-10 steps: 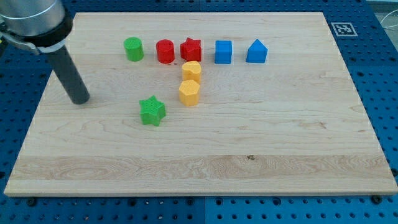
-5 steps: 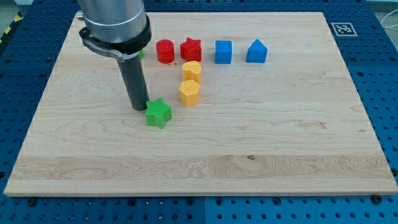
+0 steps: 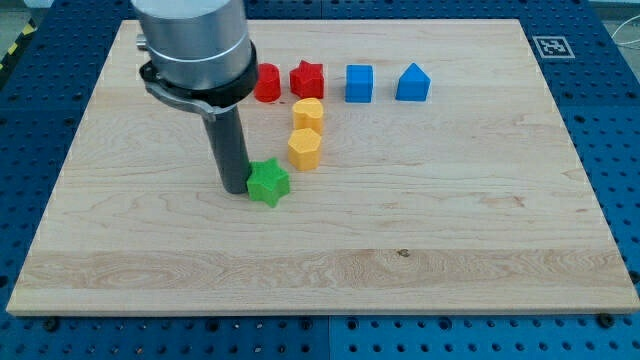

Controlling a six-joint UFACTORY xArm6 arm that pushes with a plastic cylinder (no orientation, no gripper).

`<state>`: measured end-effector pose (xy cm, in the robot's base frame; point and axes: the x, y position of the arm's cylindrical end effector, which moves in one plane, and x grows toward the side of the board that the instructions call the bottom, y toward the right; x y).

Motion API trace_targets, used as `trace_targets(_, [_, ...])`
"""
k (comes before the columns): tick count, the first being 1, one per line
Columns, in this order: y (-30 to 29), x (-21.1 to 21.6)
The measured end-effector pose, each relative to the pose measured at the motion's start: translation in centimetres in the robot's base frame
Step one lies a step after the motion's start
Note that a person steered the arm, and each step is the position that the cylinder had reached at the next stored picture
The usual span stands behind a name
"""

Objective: Slide the green star closer to the yellow hexagon

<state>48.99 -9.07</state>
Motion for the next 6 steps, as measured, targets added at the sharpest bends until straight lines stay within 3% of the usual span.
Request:
trace_targets(3, [0.9,-1.8])
trace_targets(6, [2.4,-0.4])
